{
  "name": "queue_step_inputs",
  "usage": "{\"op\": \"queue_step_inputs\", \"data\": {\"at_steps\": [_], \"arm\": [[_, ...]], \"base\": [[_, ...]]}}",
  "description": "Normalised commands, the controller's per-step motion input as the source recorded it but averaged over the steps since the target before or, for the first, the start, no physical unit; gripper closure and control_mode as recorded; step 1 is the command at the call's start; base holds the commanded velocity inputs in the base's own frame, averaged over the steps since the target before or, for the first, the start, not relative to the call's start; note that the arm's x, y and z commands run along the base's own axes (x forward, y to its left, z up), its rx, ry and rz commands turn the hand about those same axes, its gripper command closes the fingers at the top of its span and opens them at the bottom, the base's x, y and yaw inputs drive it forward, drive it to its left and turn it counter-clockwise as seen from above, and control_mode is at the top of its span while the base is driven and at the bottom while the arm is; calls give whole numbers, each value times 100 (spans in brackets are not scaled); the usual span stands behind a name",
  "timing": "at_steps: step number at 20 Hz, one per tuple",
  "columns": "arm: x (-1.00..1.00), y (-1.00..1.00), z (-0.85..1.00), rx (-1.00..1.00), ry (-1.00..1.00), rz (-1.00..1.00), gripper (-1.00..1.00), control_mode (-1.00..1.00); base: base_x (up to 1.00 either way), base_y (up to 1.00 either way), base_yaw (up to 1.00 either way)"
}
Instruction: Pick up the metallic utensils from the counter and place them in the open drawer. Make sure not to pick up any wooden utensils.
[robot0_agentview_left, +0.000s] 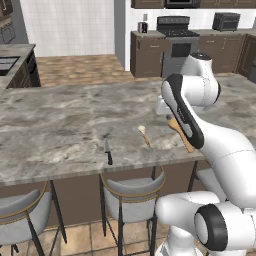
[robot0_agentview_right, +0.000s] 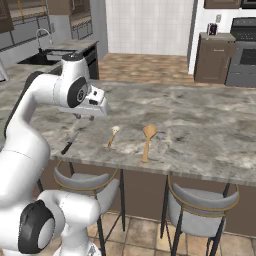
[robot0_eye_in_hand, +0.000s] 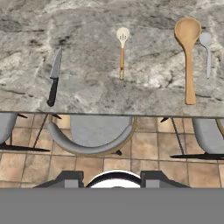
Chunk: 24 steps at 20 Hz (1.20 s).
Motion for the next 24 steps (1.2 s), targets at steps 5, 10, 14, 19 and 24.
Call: {"op": "queue_step_inputs", "data": {"at_steps": [5,10,14,19,24], "arm": [[-23,28,0,-2,-1,0,-100,-100],[-11,71,-1,-11,13,0,-100,-100],[0,81,-5,-14,24,0,-100,-100],[0,70,-4,-9,22,0,-100,-100],[40,30,-25,0,19,0,-100,-100]], "base": [[0,0,0],[0,0,0],[0,0,0],[0,0,0],[0,0,0]]}}
